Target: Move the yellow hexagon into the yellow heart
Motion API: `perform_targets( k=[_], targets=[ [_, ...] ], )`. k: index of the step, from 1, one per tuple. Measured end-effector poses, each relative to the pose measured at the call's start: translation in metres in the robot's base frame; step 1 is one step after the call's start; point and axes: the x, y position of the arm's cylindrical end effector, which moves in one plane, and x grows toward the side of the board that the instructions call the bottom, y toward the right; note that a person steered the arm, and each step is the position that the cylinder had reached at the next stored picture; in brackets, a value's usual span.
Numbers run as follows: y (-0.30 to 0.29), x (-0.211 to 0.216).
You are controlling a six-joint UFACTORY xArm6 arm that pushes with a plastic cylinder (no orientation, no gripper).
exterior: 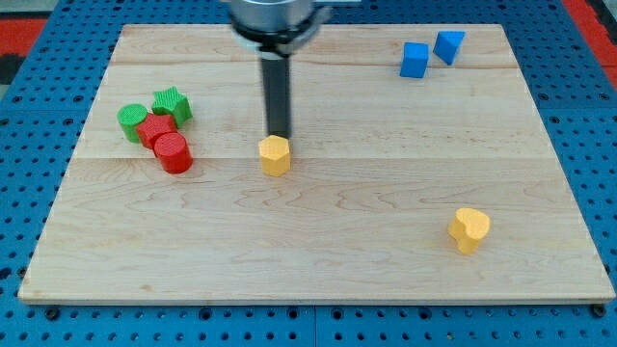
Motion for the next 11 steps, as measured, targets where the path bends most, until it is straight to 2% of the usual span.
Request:
perform_targets(
  k=[1,3,4,5,6,8,10,11],
  targets=[
    [0.005,0.022],
    [0.081,0.040],
    [-0.010,0.017],
    [-0.038,0.022],
    [-0.029,0.065],
    [0.112,0.079],
    [0.190,0.100],
    [0.208,0.070]
  ],
)
